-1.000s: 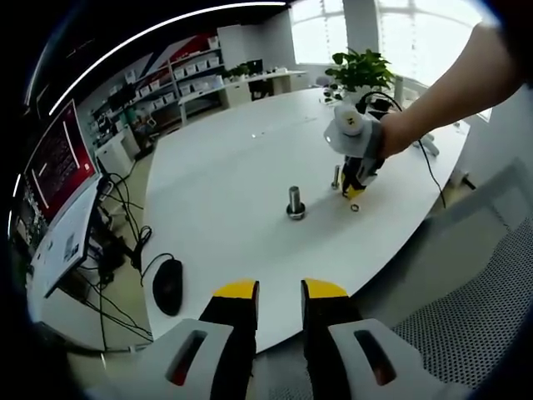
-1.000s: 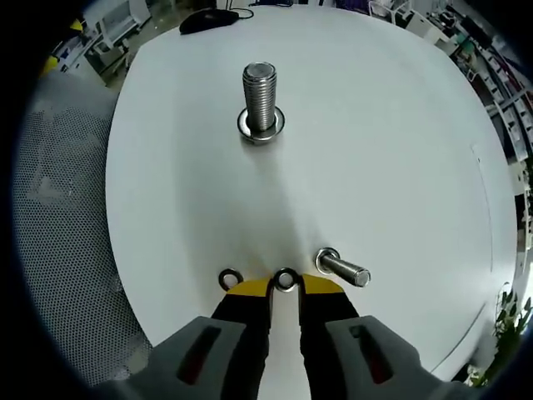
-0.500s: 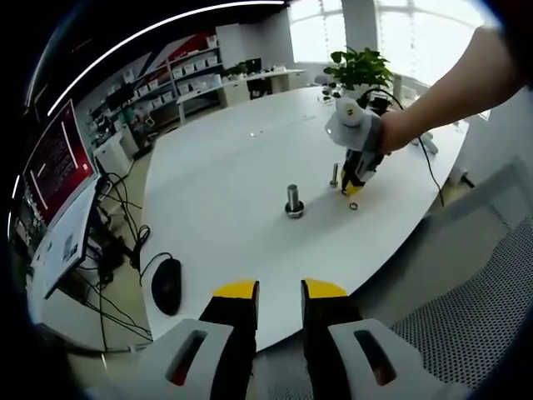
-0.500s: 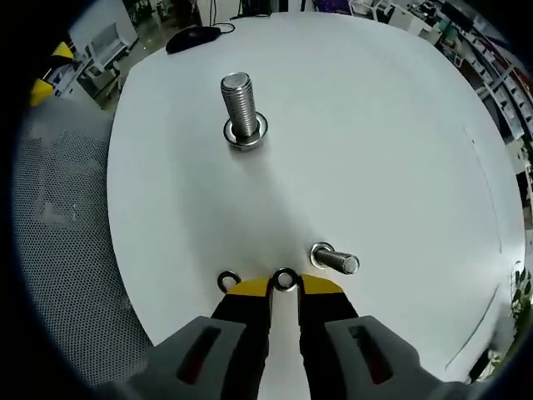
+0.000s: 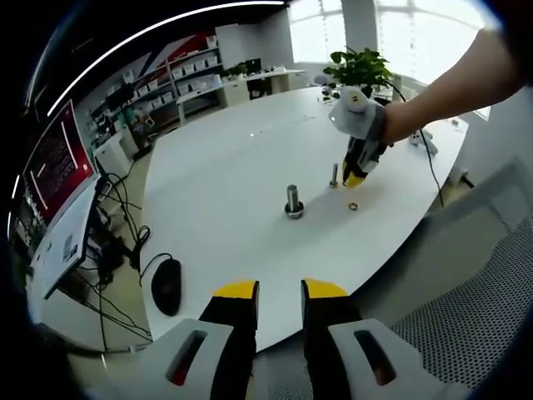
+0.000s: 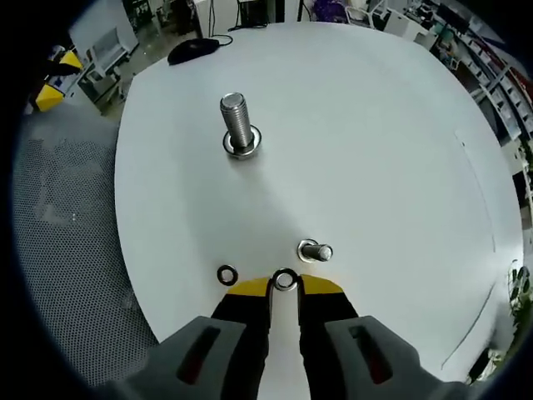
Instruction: Place the washer onto the threaded stud by aligning its center hole with the stud, sliding it down to the base, and recovering from edge contact or off-axis alignment until the washer reaches the visible bottom stop.
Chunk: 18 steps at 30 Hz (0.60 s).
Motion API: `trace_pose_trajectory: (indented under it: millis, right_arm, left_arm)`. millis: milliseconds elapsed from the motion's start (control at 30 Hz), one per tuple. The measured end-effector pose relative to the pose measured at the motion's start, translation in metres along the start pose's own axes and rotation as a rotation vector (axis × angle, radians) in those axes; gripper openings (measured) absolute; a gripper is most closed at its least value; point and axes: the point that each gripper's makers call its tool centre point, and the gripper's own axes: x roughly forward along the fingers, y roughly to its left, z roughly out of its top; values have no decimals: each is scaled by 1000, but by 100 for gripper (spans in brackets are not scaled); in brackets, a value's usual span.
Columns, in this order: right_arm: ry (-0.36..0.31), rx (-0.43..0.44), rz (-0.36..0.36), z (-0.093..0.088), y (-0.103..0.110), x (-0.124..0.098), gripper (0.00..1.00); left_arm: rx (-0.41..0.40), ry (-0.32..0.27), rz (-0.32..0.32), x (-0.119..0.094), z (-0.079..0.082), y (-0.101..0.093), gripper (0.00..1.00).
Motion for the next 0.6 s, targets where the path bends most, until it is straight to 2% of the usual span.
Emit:
trace_pose_trajectory:
  millis: [600]
  right_arm:
    - [-50, -37, -38, 11, -15, -31, 14]
  left_arm:
    - [8, -7, -1, -1, 1, -2, 18]
